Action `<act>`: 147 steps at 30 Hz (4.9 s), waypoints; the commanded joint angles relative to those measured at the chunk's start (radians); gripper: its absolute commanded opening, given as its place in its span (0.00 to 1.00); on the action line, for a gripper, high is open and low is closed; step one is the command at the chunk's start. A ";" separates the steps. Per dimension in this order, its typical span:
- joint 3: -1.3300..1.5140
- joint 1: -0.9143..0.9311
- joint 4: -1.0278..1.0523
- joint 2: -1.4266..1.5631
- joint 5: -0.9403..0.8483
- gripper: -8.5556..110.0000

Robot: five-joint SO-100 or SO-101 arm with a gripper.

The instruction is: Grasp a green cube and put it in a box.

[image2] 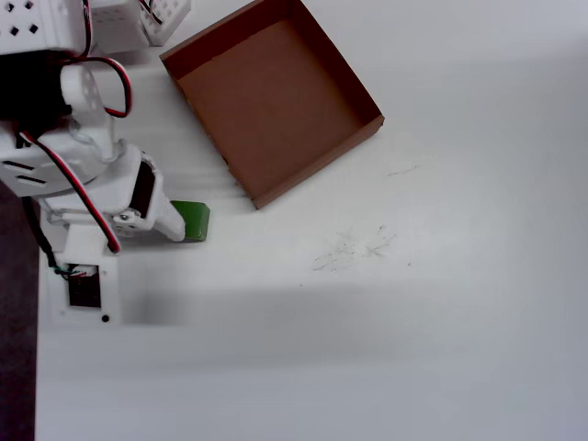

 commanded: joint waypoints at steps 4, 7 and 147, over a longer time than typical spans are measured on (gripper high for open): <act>-0.058 -0.028 -0.041 -0.005 0.049 0.27; -0.058 -0.051 -0.025 -0.003 0.051 0.27; 0.302 -0.686 0.370 0.448 0.077 0.17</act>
